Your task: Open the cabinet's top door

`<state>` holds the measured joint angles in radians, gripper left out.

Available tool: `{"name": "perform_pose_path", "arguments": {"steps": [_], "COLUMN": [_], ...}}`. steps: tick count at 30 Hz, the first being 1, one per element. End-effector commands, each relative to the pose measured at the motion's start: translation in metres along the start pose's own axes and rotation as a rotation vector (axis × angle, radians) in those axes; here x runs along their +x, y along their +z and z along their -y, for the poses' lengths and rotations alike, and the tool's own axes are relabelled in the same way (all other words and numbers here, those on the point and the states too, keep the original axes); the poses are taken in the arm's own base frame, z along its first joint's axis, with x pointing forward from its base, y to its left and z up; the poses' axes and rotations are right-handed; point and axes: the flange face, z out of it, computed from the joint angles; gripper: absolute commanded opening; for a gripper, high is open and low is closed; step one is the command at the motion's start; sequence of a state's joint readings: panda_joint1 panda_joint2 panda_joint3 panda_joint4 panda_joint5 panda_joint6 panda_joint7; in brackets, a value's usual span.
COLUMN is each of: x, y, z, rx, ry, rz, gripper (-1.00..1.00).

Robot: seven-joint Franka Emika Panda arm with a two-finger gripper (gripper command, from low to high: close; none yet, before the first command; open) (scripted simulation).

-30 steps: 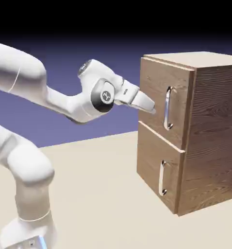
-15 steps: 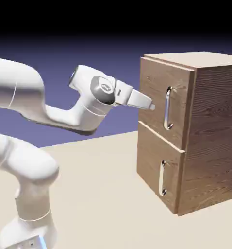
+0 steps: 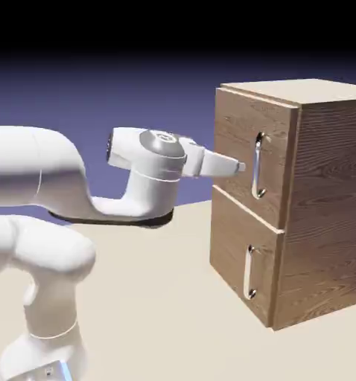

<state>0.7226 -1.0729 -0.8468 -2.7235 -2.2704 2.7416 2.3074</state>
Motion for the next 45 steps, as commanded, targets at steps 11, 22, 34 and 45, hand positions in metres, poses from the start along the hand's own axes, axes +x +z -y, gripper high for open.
{"name": "perform_pose_path", "arguments": {"steps": [11, 22, 34, 45], "x": [-0.009, -0.004, -0.035, -0.066], "y": [0.021, 0.072, 0.016, -0.026], "z": [-0.03, -0.024, -0.005, 0.019], "rx": [0.162, 0.179, 0.022, -0.114], "ry": [0.079, 0.087, 0.108, 0.126], "rz": [-0.099, -0.11, -0.249, -0.371], "gripper": [0.0, -1.0, -1.0, -1.0]}}
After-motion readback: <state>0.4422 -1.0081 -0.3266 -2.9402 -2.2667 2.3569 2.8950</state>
